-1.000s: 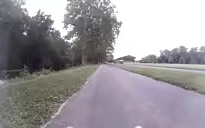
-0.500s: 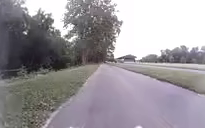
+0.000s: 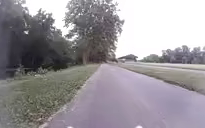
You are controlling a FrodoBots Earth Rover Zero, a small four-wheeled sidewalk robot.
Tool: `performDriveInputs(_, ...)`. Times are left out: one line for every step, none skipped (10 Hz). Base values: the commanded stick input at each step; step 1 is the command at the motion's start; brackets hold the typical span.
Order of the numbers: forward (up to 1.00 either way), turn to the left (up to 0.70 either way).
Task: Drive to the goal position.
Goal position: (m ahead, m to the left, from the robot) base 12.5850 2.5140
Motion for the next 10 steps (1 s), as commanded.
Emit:
performDriveInputs(0.7,-0.01)
performDriveInputs(0.7,-0.01)
performDriveInputs(0.7,-0.01)
performDriveInputs(0.7,-0.01)
performDriveInputs(0.7,-0.01)
performDriveInputs(0.7,-0.01)
performDriveInputs(0.7,-0.01)
performDriveInputs(0.7,-0.01)
performDriveInputs(0.7,-0.01)
performDriveInputs(0.7,-0.01)
